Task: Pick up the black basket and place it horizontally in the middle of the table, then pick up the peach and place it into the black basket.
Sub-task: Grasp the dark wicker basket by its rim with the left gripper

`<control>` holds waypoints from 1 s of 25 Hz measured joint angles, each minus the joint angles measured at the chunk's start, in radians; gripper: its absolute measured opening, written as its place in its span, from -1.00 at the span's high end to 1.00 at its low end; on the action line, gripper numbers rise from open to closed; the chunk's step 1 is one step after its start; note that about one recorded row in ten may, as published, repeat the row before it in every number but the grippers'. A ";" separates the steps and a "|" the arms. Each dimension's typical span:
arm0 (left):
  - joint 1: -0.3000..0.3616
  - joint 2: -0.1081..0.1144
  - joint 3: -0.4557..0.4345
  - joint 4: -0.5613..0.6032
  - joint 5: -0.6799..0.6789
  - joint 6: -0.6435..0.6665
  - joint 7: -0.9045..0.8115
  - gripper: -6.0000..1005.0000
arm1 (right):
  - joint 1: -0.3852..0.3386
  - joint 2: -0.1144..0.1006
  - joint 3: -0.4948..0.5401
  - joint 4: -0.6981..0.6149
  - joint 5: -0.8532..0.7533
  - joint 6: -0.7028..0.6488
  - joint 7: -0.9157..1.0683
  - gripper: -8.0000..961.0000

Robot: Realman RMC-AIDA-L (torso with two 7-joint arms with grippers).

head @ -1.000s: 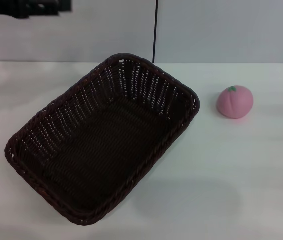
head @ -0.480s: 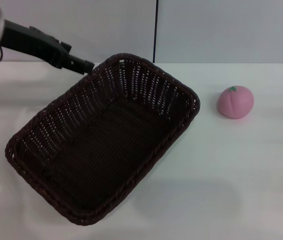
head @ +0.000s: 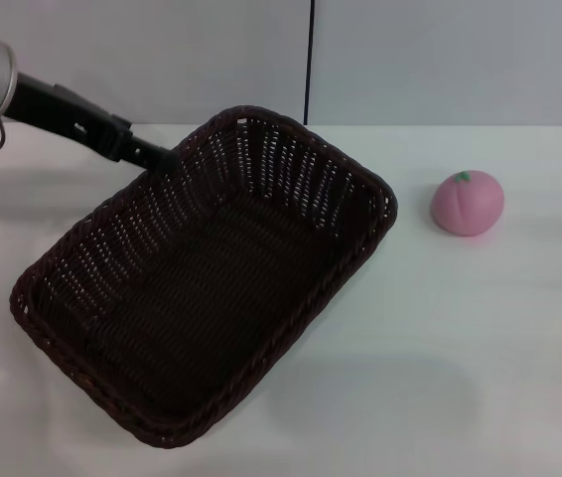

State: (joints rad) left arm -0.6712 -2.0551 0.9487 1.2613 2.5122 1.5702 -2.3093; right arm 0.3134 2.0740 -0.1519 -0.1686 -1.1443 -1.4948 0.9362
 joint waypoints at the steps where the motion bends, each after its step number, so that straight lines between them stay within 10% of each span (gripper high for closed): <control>1: 0.001 0.000 -0.001 -0.010 0.015 0.000 -0.002 -0.62 | 0.000 0.000 0.000 0.000 0.000 0.000 0.000 -0.12; 25: -0.007 -0.003 0.081 -0.124 0.112 -0.035 -0.002 -0.55 | -0.001 0.000 -0.003 0.001 0.000 0.008 -0.003 -0.13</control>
State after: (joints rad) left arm -0.6777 -2.0584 1.0300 1.1374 2.6246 1.5349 -2.3115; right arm 0.3126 2.0740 -0.1549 -0.1674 -1.1443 -1.4863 0.9337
